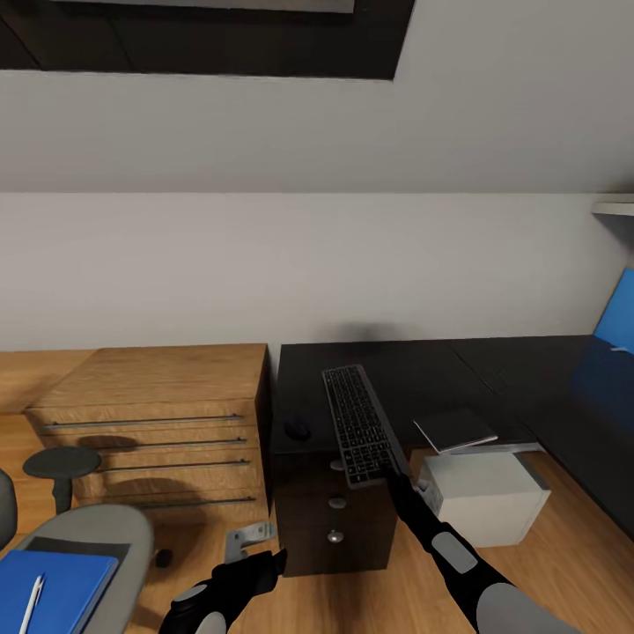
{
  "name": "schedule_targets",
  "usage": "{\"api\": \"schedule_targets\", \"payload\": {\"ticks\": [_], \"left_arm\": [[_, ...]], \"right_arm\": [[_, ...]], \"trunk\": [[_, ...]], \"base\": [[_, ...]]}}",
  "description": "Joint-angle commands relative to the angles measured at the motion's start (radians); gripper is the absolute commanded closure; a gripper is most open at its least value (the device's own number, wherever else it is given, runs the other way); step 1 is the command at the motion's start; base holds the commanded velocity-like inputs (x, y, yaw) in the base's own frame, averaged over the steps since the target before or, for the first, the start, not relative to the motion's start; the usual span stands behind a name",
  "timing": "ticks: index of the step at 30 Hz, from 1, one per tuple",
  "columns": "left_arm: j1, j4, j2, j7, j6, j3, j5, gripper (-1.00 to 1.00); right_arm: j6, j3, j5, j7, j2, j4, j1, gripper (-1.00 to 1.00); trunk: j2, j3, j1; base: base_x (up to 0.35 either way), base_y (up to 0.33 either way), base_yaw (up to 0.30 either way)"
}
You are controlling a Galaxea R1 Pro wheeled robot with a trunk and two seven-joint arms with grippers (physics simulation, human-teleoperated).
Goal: In the bedroom, organize the workspace by keeping the computer under the desk, ensuring the monitor is on the desk, placing the keyboard on the desk next to the monitor, placing the mouse on the desk next to the keyboard, moving the folder from the swivel chair onto the desk next to the mouse, stacking the notebook on top of the folder with the pen on top of the notebook, and positioning the swivel chair next to the desk.
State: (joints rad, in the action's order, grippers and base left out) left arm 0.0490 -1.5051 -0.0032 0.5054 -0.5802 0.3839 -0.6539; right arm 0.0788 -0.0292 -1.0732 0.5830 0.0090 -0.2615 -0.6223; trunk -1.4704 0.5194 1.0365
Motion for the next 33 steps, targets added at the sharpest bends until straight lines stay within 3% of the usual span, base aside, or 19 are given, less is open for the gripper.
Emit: {"api": "schedule_targets", "payload": {"ticks": [1,16,21,30,33], "left_arm": [[0.001,-0.001,0.0,0.01,-0.001,0.001,-0.01,-1.0],[0.001,-0.001,0.0,0.014,0.005,0.001,-0.006,-1.0],[0.001,-0.001,0.0,0.015,0.004,0.001,-0.007,-1.0],[0.001,-0.001,0.0,0.015,0.003,0.001,-0.007,-1.0],[0.0,-0.001,0.0,0.015,0.003,0.001,-0.007,-1.0]], "right_arm": [[0.009,-0.002,-0.008,0.003,0.0,0.001,0.0,1.0],[0.009,-0.003,-0.008,0.008,-0.001,-0.011,0.0,1.0],[0.01,-0.002,-0.009,0.008,-0.001,-0.059,0.001,1.0],[0.011,-0.002,-0.009,0.01,-0.004,-0.084,0.001,1.0],[0.019,-0.002,-0.009,0.01,-0.005,-0.136,0.004,1.0]], "trunk": [[-0.001,0.001,0.0],[0.097,-0.043,-0.054],[0.132,-0.058,-0.073],[0.195,-0.087,-0.107],[0.216,-0.096,-0.119]], "base": [[0.001,0.0,0.0],[0.0,0.0,0.0],[-0.025,-0.02,0.0],[-0.224,-0.183,0.0],[-0.254,-0.208,0.0]]}}
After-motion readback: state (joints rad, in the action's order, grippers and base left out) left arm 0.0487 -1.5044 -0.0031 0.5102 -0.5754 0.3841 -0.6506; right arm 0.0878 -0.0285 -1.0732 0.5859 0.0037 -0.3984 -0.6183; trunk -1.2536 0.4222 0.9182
